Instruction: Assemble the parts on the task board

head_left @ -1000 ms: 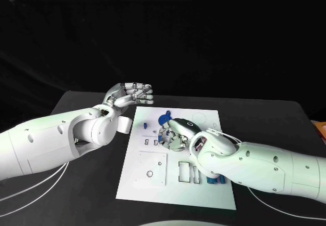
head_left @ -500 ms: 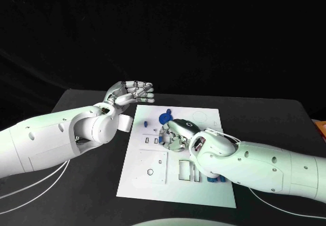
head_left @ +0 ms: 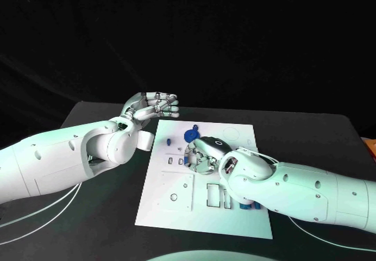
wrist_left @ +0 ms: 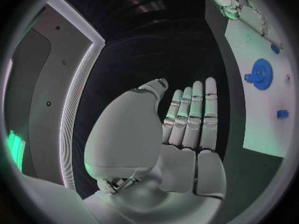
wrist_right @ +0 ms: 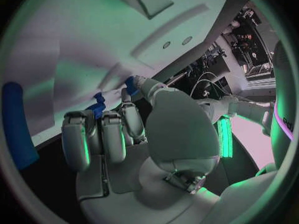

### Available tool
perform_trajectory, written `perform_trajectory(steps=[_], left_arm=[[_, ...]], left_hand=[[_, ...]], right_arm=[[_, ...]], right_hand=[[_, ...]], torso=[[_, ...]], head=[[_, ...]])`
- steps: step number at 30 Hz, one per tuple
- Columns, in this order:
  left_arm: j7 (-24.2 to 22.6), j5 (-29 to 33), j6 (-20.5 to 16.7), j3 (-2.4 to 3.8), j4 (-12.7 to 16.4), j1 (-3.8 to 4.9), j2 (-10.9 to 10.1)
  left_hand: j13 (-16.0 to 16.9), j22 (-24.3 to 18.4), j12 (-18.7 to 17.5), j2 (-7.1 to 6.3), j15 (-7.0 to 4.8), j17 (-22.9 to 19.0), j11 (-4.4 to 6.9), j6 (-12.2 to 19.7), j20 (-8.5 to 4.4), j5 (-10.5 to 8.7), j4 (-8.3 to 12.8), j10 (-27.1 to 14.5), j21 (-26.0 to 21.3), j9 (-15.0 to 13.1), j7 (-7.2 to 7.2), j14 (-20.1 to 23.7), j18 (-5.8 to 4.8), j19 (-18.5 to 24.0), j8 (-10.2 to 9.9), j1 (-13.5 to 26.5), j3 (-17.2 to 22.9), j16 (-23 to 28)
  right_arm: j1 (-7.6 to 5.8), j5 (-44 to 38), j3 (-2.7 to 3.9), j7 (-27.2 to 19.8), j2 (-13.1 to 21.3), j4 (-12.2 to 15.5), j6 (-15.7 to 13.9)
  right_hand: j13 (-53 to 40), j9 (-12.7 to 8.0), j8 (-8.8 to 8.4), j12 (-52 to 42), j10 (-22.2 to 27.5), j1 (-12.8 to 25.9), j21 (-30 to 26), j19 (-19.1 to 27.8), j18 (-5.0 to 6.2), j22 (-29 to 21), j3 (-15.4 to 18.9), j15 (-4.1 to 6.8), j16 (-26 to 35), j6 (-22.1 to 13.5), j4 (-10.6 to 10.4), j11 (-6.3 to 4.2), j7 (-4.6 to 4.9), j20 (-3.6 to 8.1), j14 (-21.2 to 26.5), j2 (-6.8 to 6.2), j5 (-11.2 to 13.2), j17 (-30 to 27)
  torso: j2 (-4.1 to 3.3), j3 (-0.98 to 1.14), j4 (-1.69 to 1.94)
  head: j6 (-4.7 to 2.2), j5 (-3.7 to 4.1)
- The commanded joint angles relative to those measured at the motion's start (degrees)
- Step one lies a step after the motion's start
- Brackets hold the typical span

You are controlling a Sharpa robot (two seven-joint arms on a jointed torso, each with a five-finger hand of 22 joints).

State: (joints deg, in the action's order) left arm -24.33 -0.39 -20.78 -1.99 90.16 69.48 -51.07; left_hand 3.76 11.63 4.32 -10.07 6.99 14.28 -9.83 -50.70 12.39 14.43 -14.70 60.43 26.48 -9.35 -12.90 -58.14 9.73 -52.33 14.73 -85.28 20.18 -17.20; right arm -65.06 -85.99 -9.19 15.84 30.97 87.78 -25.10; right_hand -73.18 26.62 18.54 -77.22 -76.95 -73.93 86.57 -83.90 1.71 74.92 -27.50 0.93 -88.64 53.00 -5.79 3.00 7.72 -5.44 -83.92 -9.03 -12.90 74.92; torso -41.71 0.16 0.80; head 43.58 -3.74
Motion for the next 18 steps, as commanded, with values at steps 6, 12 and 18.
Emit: perform_trajectory(steps=[6, 12, 18], left_arm=[[-0.10, 0.11, 1.02, 0.04, 0.09, 0.03, 0.06], [-0.07, 0.11, 1.03, 0.03, 0.03, 0.03, 0.06], [-0.03, 0.11, 1.02, 0.03, 0.00, 0.03, 0.07]], left_hand=[[0.02, 0.07, -0.42, -0.21, 0.05, 0.09, -0.15, 0.31, 0.03, -0.29, 0.00, 0.00, 0.27, 0.00, -0.39, 0.37, 0.61, 0.36, -0.23, 0.05, 0.40, 0.27], [0.02, 0.07, -0.42, -0.21, 0.05, 0.09, -0.15, 0.31, 0.03, -0.29, 0.00, 0.00, 0.27, 0.00, -0.39, 0.37, 0.61, 0.36, -0.23, 0.05, 0.40, 0.27], [0.02, 0.07, -0.42, -0.21, 0.05, 0.09, -0.15, 0.31, 0.03, -0.29, 0.00, 0.00, 0.27, 0.00, -0.39, 0.37, 0.61, 0.36, -0.23, 0.05, 0.40, 0.27]], right_arm=[[0.20, -1.11, -0.16, 0.89, -0.08, -0.05, 1.50], [0.20, -1.06, -0.17, 0.61, -0.10, -0.07, 1.04], [0.20, -0.94, -0.17, 0.03, -0.07, -0.12, 0.93]], right_hand=[[0.82, -0.86, -1.44, 0.91, 1.18, 0.83, -0.73, -2.37, -0.32, 11.12, 0.44, -0.59, 0.15, -2.17, -0.61, 0.73, 0.79, -0.26, -5.05, -1.27, 0.82, 10.52], [1.41, -1.26, -2.24, 1.42, 1.95, 1.17, -1.11, -2.07, -0.21, 10.82, 0.73, -1.09, 0.23, -3.65, -0.88, 1.30, 1.42, -0.71, -5.00, -1.98, 1.25, 10.33], [3.47, -1.90, -3.67, 3.12, 4.25, 1.79, -2.24, -1.15, 0.14, 9.90, 1.82, -1.82, 0.53, -6.10, -1.44, 2.10, 2.22, -1.44, -4.78, -3.31, 1.30, 9.56]], torso=[[0.00, 0.02, 0.01], [-0.01, 0.00, -0.01], [-0.02, 0.01, -0.02]], head=[[0.11, 0.07], [0.06, 0.12], [0.06, 0.13]])
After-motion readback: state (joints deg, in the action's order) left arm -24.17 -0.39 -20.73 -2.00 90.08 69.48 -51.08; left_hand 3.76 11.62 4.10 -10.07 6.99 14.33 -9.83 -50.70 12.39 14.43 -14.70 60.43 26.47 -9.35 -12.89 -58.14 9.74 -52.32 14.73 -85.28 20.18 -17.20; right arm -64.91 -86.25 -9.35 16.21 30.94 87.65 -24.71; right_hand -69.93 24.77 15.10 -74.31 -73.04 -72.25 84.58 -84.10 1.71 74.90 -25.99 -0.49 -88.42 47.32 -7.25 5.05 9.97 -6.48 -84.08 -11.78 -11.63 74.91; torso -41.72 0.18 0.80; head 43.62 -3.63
